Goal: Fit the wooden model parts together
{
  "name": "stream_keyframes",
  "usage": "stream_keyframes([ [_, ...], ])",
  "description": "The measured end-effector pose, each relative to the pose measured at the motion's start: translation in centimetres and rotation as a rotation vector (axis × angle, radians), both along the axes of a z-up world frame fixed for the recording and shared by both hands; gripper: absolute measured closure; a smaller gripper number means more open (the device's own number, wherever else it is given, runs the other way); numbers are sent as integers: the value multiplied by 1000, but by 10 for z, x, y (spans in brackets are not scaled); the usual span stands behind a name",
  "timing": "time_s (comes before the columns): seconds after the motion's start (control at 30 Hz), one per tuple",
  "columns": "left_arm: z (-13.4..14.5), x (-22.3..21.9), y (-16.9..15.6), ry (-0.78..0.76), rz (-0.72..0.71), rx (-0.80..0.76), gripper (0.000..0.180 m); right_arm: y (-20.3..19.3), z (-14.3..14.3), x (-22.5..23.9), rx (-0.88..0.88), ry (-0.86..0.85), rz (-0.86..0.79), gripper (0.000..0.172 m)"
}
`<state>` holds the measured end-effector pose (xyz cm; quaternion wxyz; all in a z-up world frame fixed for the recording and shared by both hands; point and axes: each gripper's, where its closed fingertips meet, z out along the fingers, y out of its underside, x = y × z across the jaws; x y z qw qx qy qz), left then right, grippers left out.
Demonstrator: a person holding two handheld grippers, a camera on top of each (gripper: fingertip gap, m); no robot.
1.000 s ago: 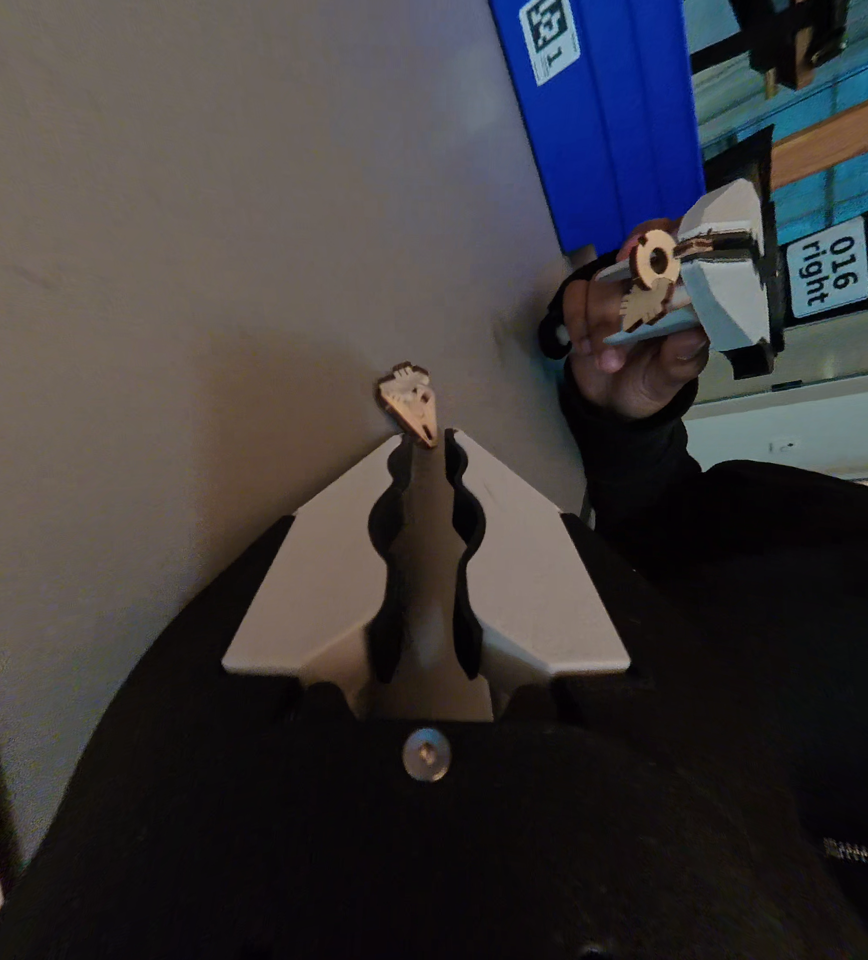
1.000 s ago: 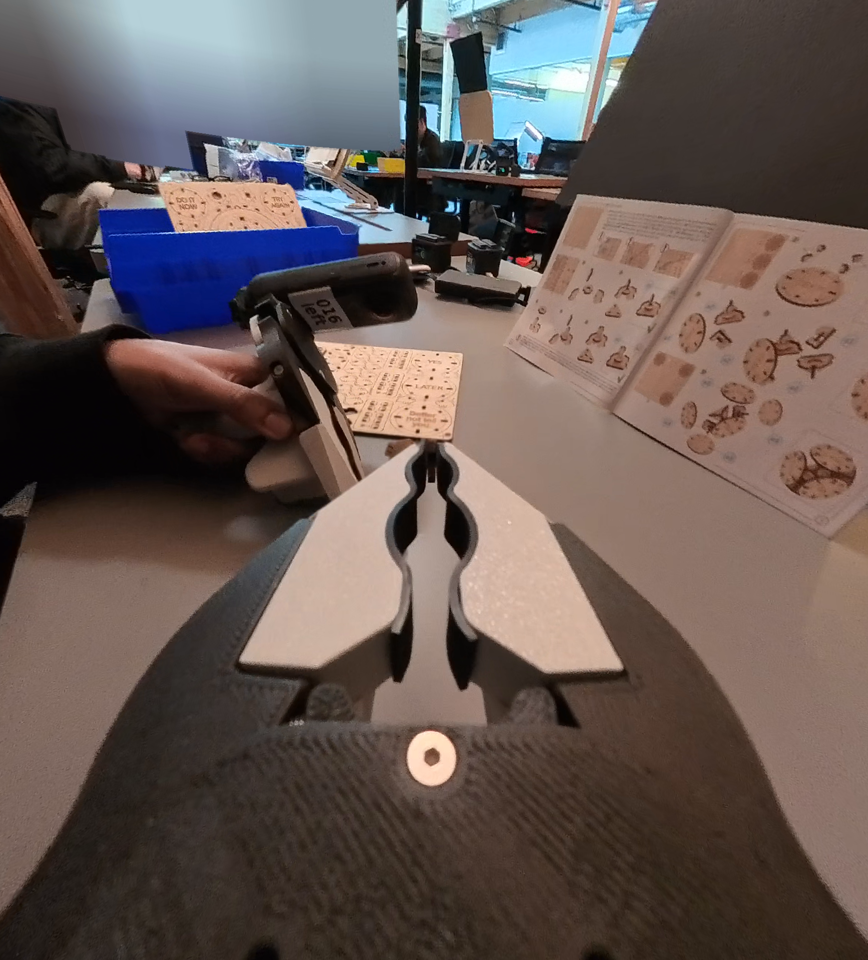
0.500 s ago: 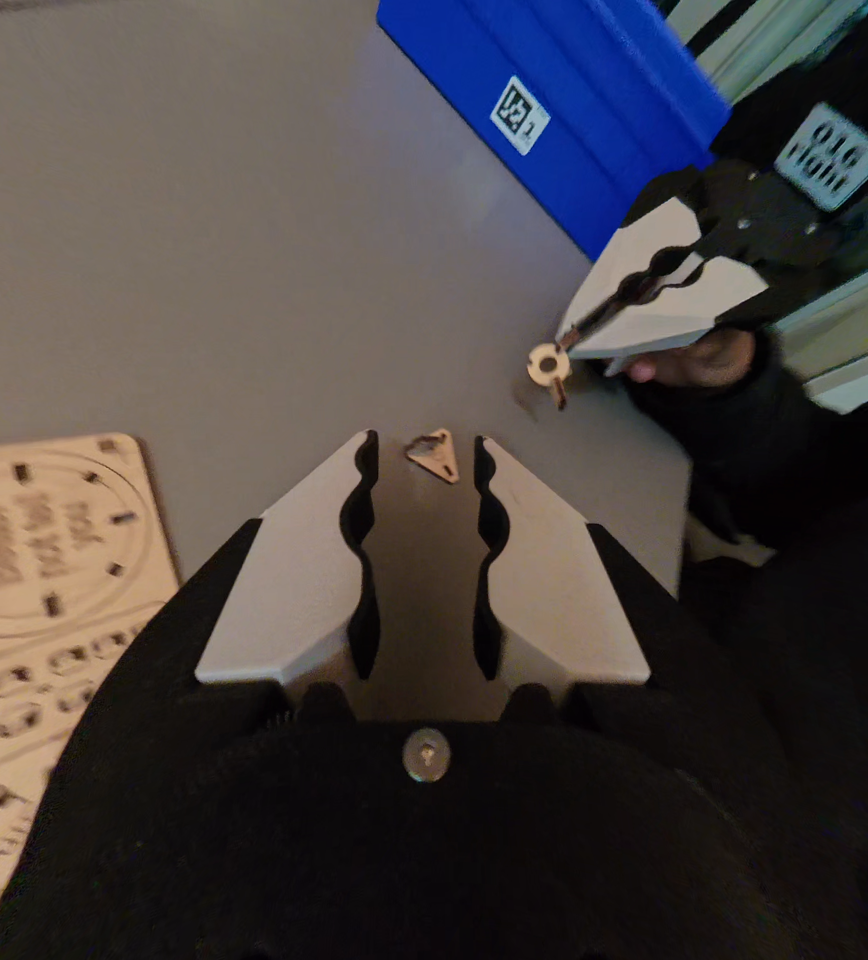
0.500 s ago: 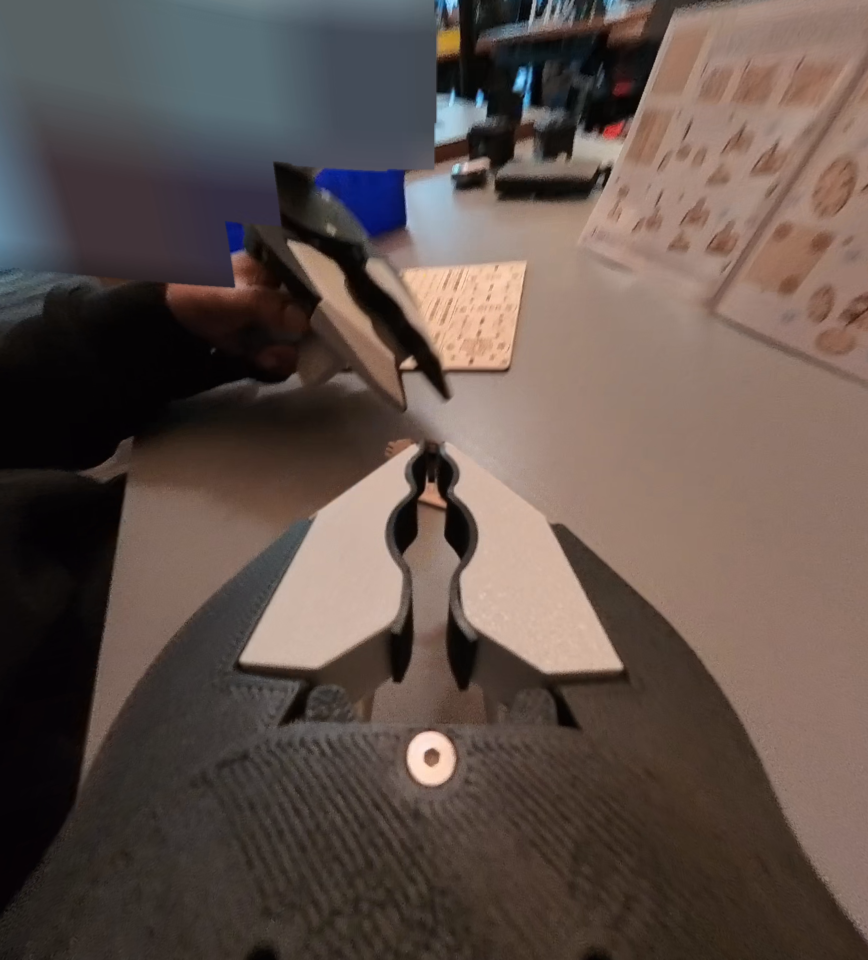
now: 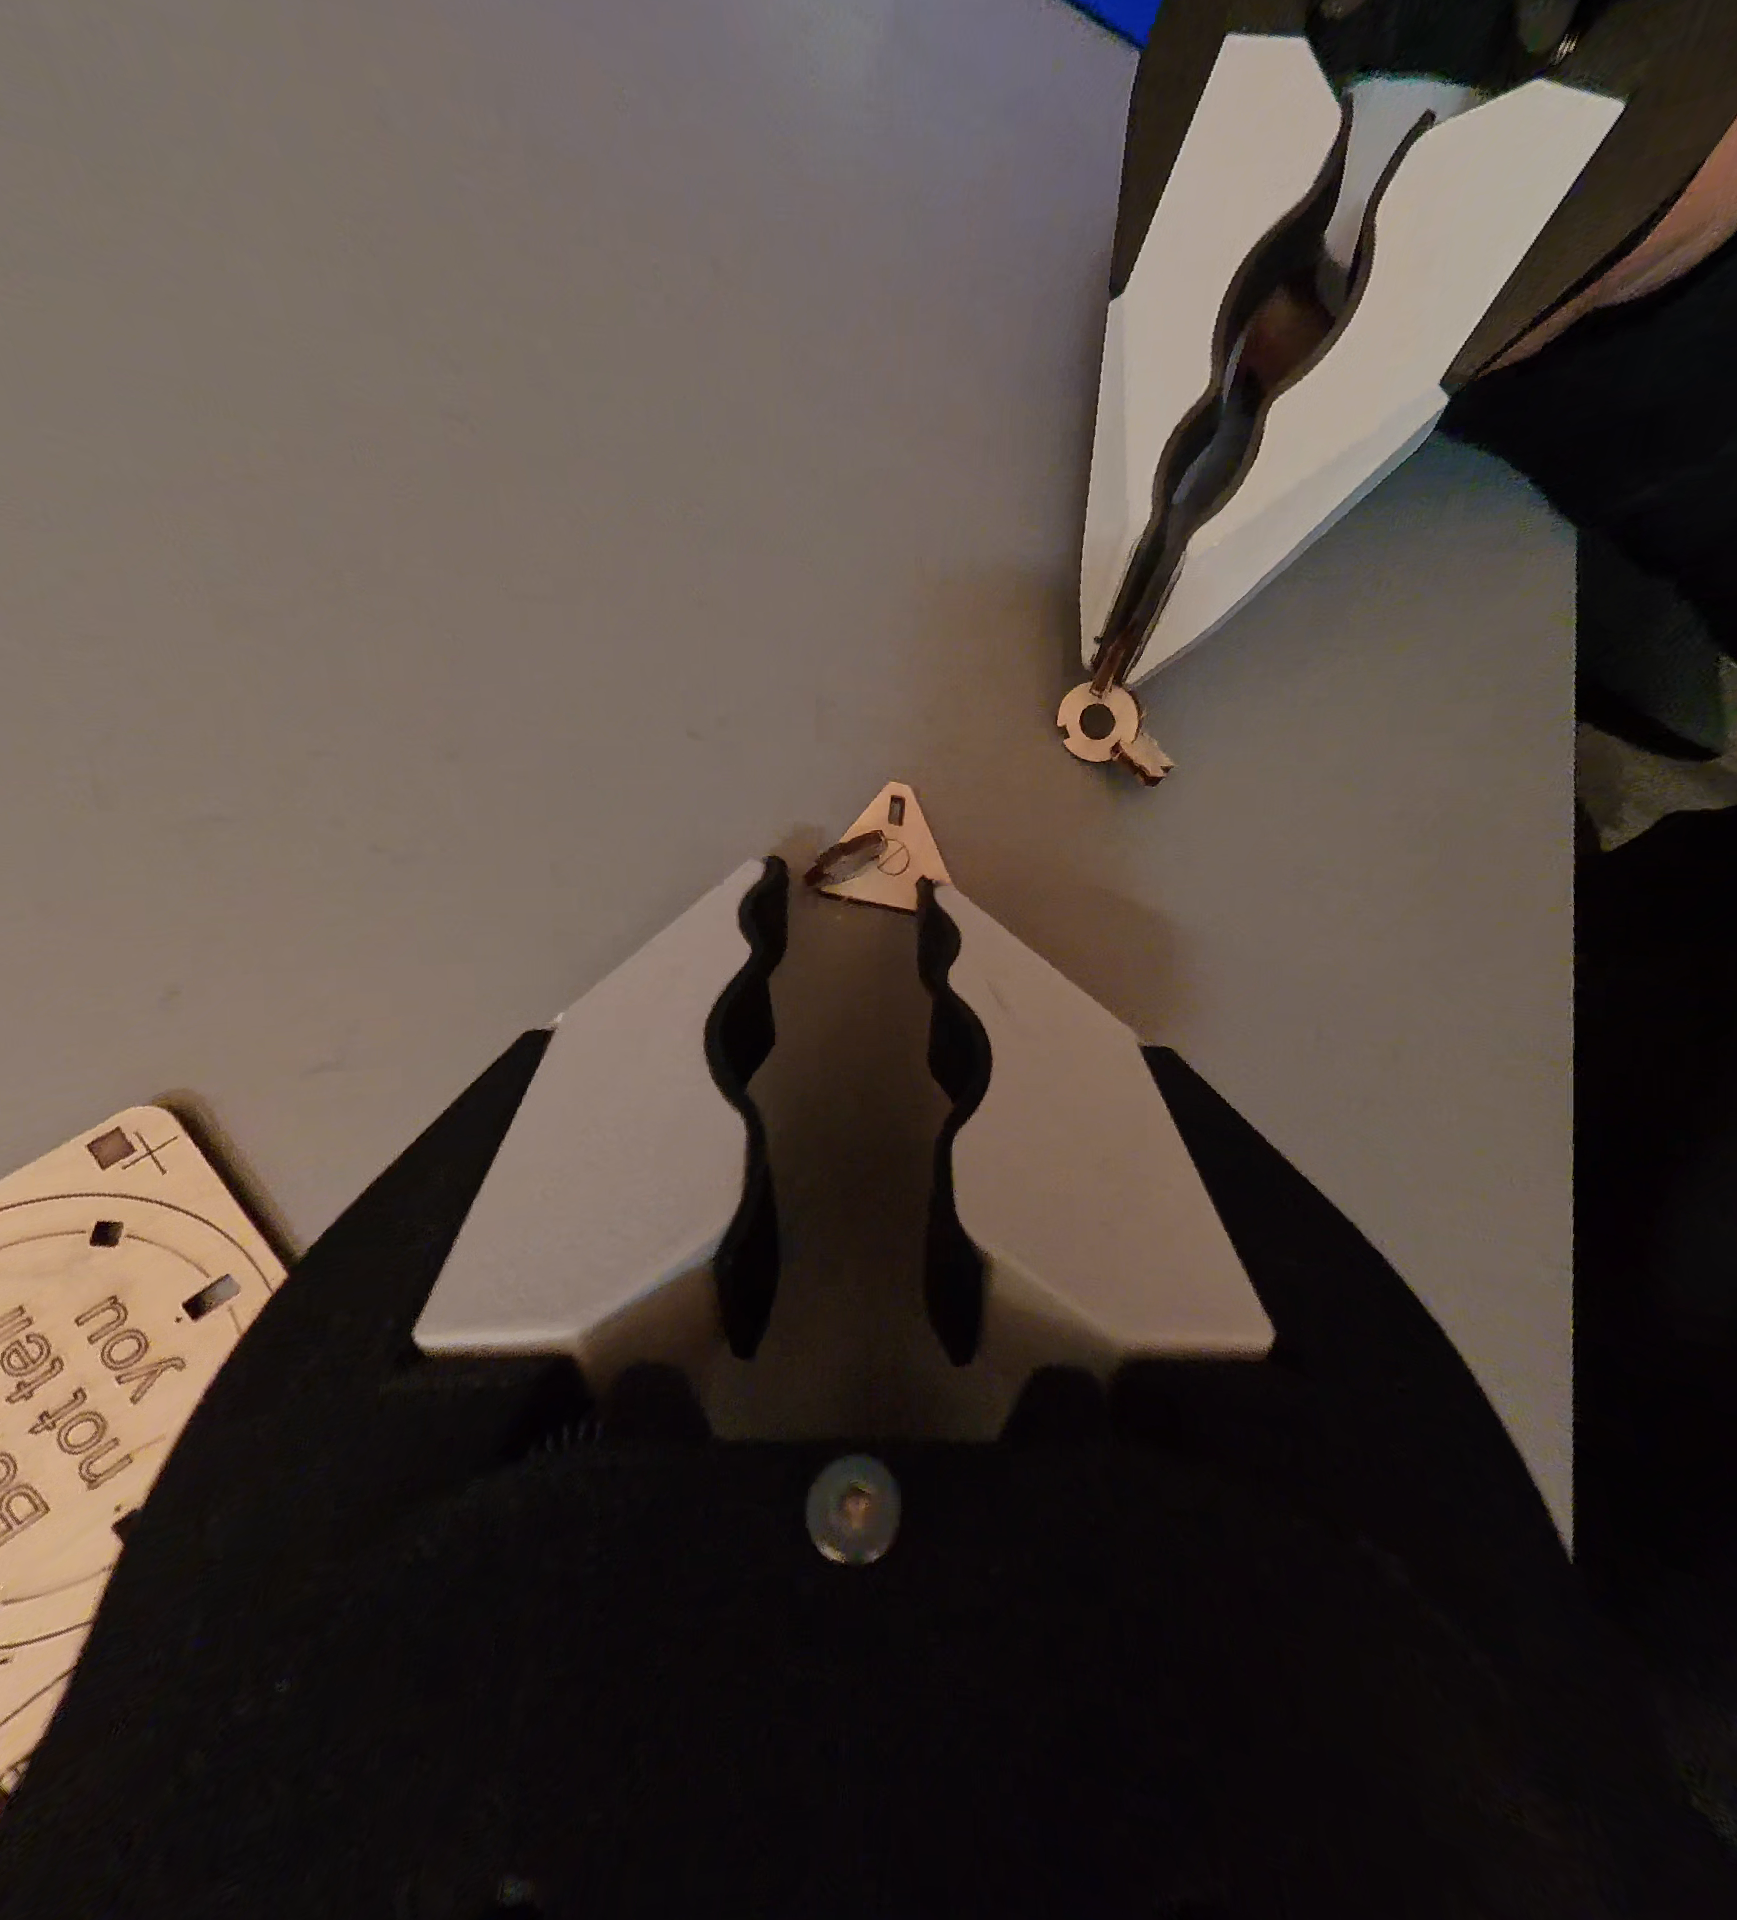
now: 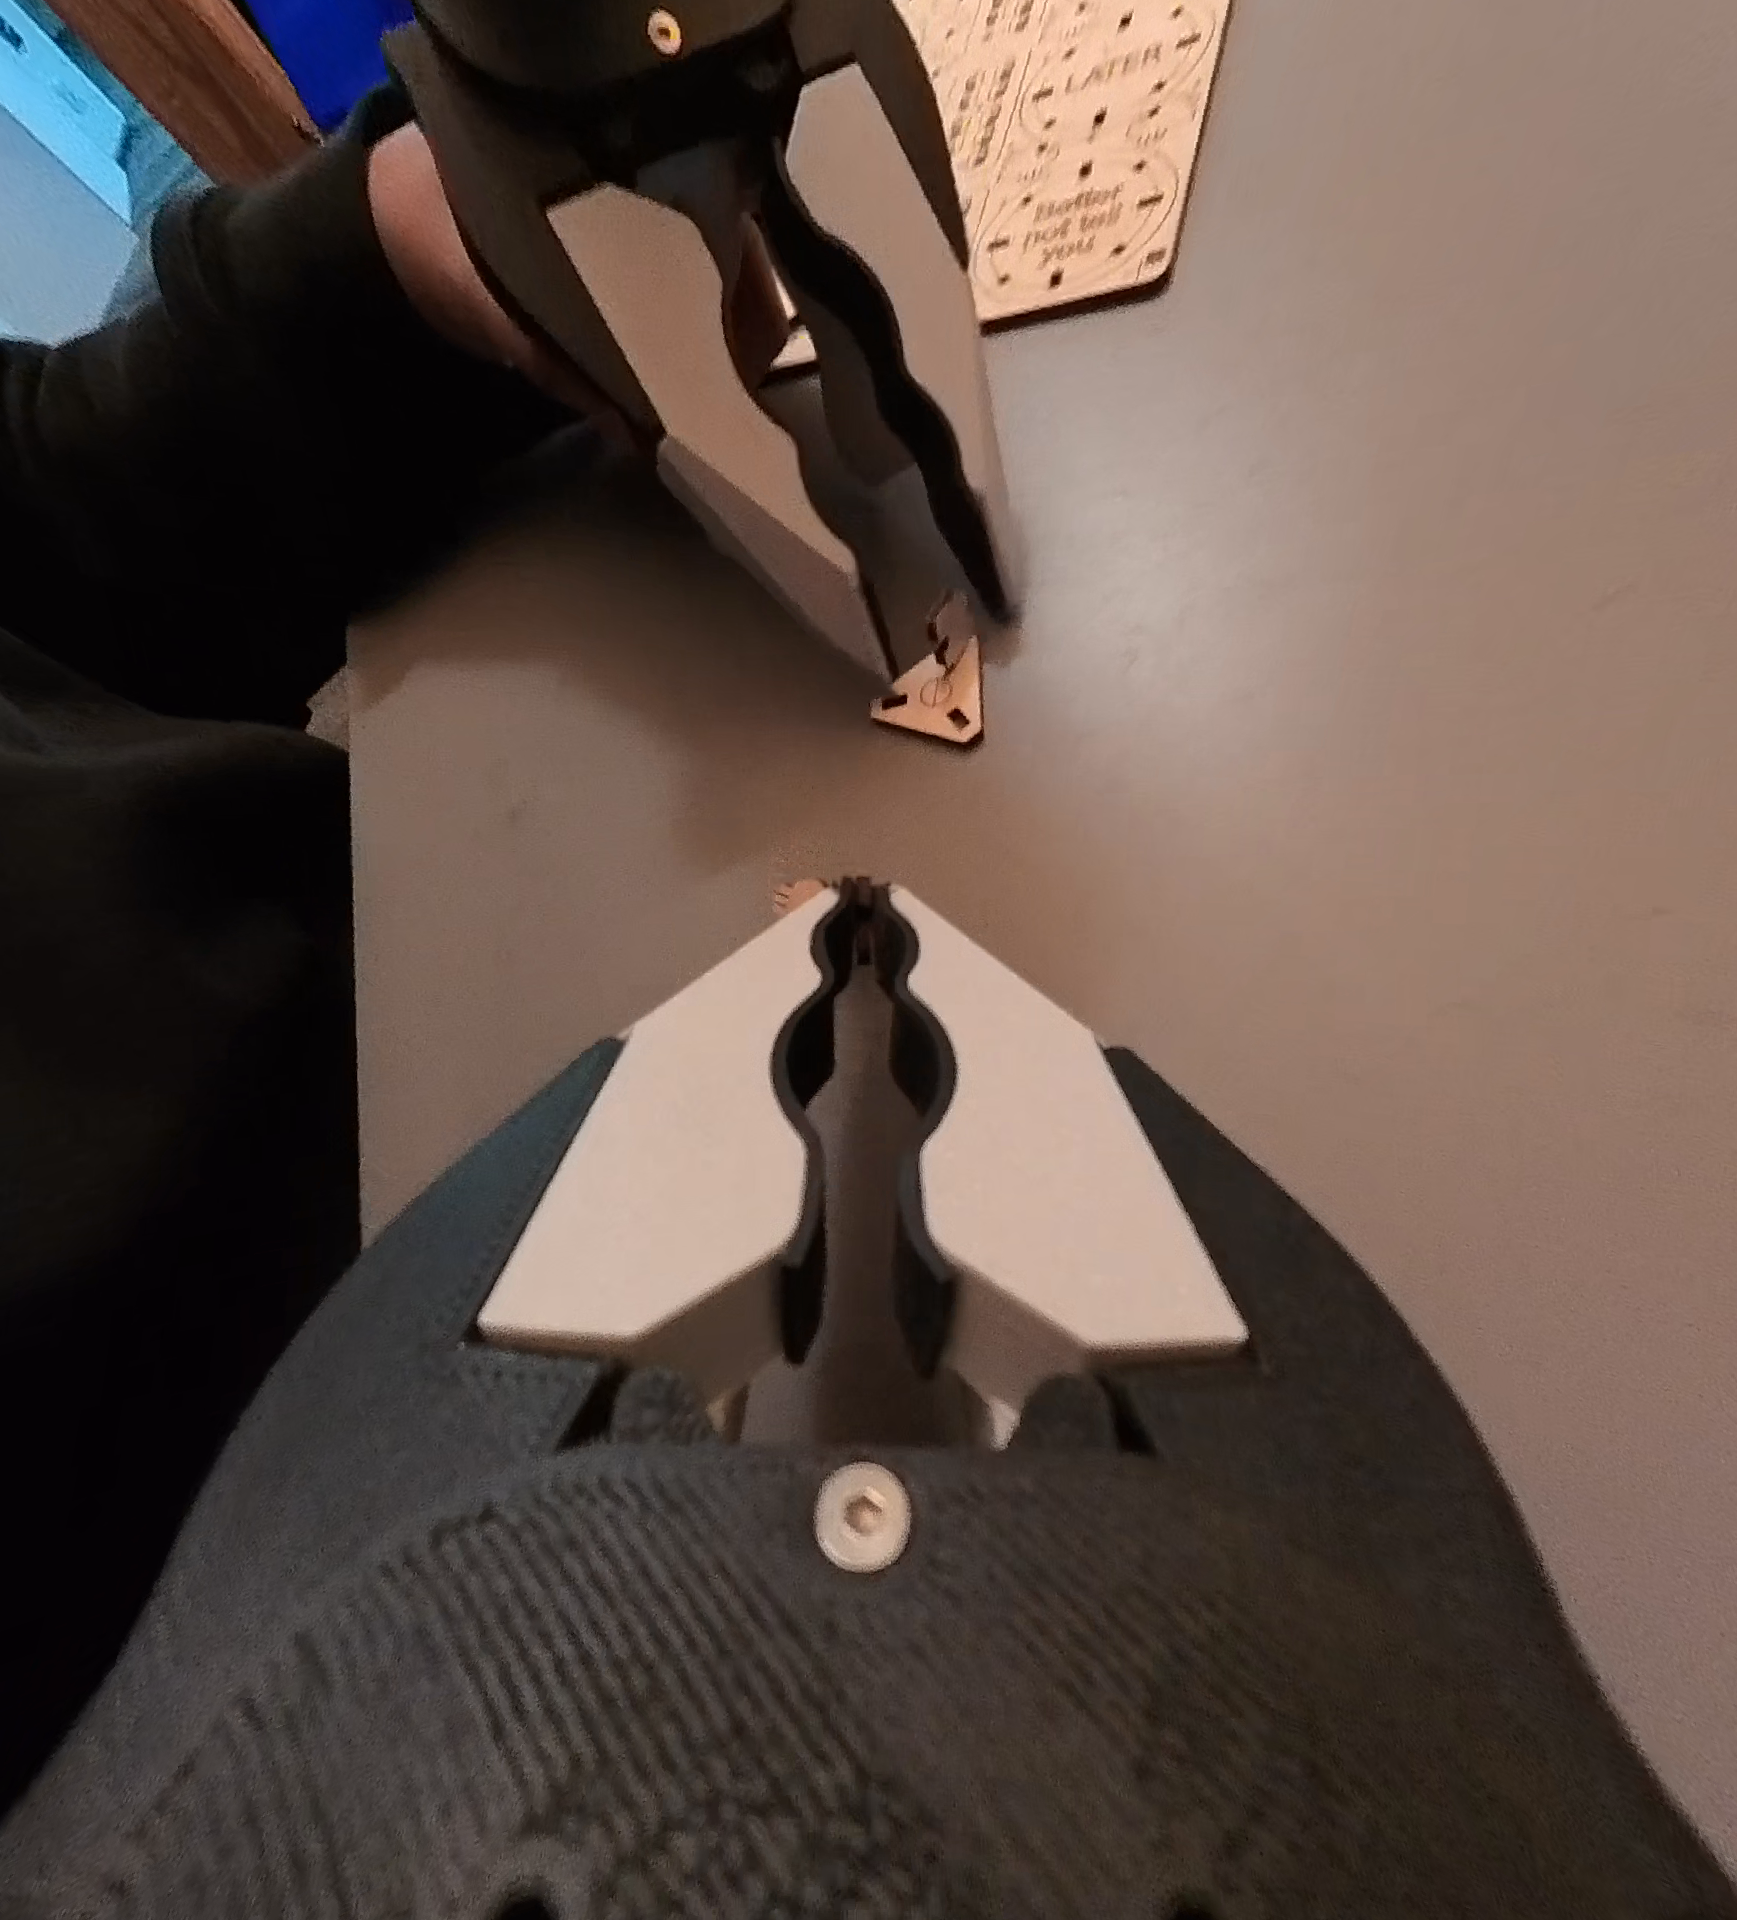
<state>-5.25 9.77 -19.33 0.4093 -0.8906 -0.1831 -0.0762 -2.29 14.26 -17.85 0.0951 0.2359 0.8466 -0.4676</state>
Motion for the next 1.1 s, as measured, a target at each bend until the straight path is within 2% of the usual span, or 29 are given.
stream_keyframes([
  [0.13,-1,8,1,-17,-34,-12,171,3,-1,0,18,20,20,157],
  [0.33,-1,18,0,-65,-48,1,179,-14,24,-12,-72,116,-5,143],
  [0.47,-1,17,-3,-43,-28,1,178,-28,13,-10,61,239,42,137],
  [0.53,0,18,-3,-37,-27,7,172,-31,4,-11,139,285,76,134],
  [0.67,3,16,1,-12,-20,28,165,-35,-4,-14,185,283,131,133],
  [0.87,6,14,4,21,-23,35,179,-44,-8,-21,187,269,199,141],
  [1.1,8,16,4,29,-37,49,179,-45,-17,-21,262,337,241,146],
])
